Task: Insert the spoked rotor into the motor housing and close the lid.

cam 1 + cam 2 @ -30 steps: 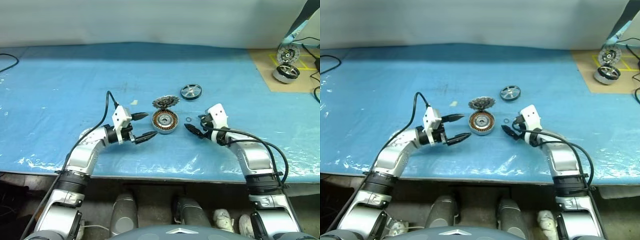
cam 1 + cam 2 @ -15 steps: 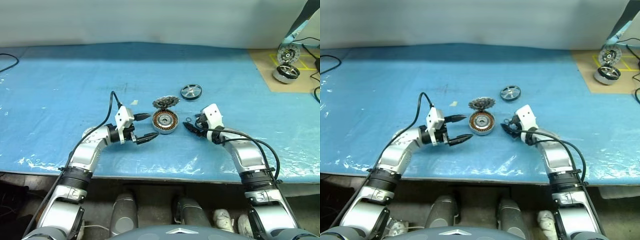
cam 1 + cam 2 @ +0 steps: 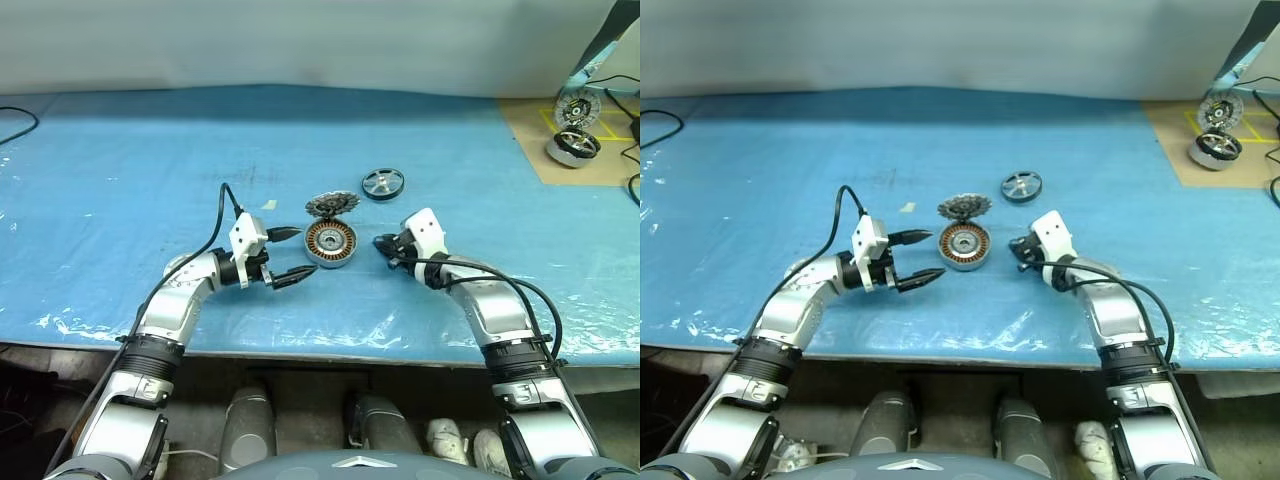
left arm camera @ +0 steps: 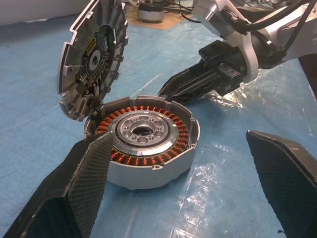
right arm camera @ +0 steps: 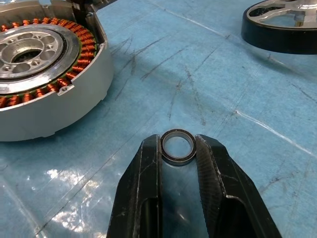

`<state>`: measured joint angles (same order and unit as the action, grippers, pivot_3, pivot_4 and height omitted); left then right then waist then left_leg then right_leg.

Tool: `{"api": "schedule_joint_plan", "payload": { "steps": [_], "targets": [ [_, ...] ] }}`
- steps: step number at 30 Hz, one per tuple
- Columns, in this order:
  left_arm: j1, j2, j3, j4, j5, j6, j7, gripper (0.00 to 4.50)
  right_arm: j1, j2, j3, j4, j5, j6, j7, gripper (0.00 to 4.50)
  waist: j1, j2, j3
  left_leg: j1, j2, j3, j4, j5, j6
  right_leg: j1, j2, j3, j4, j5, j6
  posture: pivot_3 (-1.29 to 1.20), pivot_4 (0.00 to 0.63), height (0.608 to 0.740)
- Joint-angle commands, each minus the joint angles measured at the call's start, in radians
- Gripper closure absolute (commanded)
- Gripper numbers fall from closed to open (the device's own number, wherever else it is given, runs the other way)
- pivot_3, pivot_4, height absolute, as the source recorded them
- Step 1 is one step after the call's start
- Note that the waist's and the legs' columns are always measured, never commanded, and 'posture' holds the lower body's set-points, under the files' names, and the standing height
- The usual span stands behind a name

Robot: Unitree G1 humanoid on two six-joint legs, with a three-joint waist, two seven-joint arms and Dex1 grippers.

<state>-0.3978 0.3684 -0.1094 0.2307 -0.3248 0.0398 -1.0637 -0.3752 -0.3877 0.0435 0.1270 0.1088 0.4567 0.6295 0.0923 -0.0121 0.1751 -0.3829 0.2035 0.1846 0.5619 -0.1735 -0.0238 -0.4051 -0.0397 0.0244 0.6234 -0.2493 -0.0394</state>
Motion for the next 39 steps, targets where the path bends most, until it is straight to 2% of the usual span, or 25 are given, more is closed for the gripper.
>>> {"api": "schedule_joint_plan", "payload": {
  "steps": [1,6,10,24,39],
  "targets": [
    [-0.002,0.006,0.014,-0.025,0.000,-0.019,0.002,0.00,-0.016,-0.017,-0.012,-0.122,0.070,0.048,0.053,3.92,-0.001,0.000,0.000,0.000,0.000,0.000,0.000,0.000,0.000,0.000,0.000,0.000,0.000,0.000,0.000,0.00,0.150,0.740],
    [-0.007,0.007,0.015,-0.022,0.003,-0.019,0.006,0.00,-0.037,-0.058,0.014,-0.250,0.142,0.125,0.152,3.92,0.001,0.000,0.000,0.000,0.000,0.000,0.000,0.000,0.000,0.000,0.000,0.000,0.000,0.000,0.000,0.00,0.150,0.740],
    [-0.007,0.010,0.018,-0.024,0.004,-0.018,0.010,0.00,-0.058,-0.069,0.067,-0.273,0.152,0.150,0.200,3.92,0.001,0.000,0.000,0.000,0.000,0.000,0.000,0.000,0.000,0.000,0.000,0.000,0.000,0.000,0.000,0.00,0.150,0.740],
    [0.016,0.021,0.030,-0.041,0.000,-0.017,0.047,0.00,-0.181,0.016,0.180,-0.030,0.050,0.014,0.188,3.92,-0.001,0.000,0.000,-0.001,0.000,0.000,0.000,0.000,0.000,0.000,0.000,-0.001,0.000,0.000,0.000,0.00,0.150,0.740],
    [0.030,0.026,0.032,-0.076,-0.001,0.009,0.067,0.00,-0.219,0.042,0.218,0.064,-0.014,-0.048,0.183,3.92,-0.001,0.000,0.000,-0.001,0.000,0.000,0.001,0.000,0.000,0.000,0.000,-0.001,0.001,0.000,0.000,0.00,0.150,0.740]
  ]
}}
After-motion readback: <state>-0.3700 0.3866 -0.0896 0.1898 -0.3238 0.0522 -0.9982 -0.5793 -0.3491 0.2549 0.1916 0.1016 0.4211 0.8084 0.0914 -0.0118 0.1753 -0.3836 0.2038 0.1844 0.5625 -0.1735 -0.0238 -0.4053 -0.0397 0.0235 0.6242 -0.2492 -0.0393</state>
